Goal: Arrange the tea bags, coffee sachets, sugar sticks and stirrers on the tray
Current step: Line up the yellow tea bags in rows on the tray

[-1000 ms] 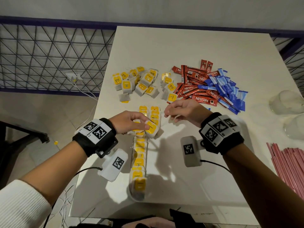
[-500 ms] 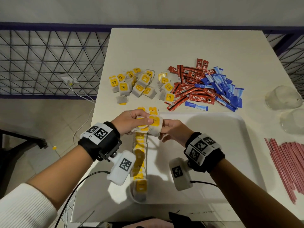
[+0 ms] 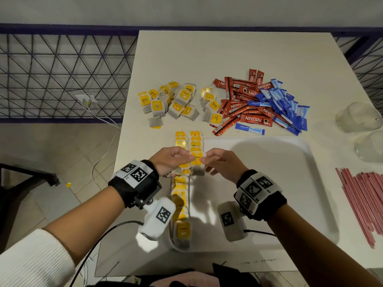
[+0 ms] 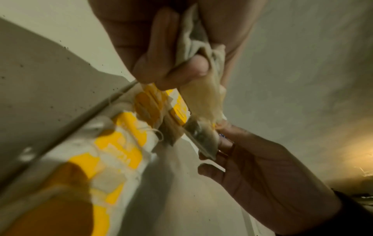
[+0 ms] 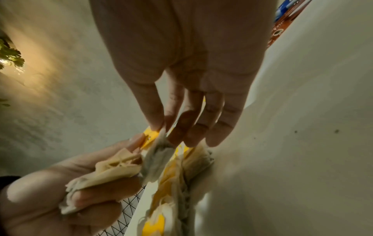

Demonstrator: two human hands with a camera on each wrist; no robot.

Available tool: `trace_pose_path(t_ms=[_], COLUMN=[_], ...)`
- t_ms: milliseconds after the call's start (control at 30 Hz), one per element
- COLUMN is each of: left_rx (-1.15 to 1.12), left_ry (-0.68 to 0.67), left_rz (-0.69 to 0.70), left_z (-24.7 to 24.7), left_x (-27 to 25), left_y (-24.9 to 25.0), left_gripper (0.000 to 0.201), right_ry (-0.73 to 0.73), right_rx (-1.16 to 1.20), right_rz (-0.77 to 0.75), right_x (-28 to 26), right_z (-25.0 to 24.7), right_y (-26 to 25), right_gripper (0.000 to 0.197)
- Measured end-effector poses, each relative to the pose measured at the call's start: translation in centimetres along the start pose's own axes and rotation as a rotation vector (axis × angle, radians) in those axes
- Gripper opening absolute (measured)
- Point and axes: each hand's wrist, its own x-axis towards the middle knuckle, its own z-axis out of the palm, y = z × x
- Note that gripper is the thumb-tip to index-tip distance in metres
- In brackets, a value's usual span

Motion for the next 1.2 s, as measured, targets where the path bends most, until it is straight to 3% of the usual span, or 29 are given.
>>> trace_pose_path(t_ms=[367, 500, 600, 733, 1200], left_rx=[-0.101, -0.104, -0.100, -0.108, -0.314], left_ry=[0.018, 0.018, 0.014, 0.011, -0.080], left_rz=[-0.078, -0.091, -0.094, -0.086, -0.155], left_z=[-3.1, -3.5, -3.8, -4.2, -4.1], left_x=[-0.4, -0.4, -0.4, -0.2, -0.5], left_y=[0.8, 0.8, 0.7, 0.5, 1.3], left_gripper=[0.013, 0.015, 0.015, 0.014, 0.024], right_ry=[-0.005, 0.081, 0.117, 0.130, 0.219], right_rx=[-0.123, -0.202, -0.249, -0.207, -0.259], right_rz=[0.134, 0.125, 0.123, 0.129, 0.117], right_x=[2.0, 2.7, 2.9, 2.8, 2.7], right_z=[0.4, 0.9, 1.2, 1.3, 1.1], right_y=[0.6, 0.9, 1.1, 1.1, 0.4], right_gripper=[0.013, 0.012, 0.026, 0.014, 0.019])
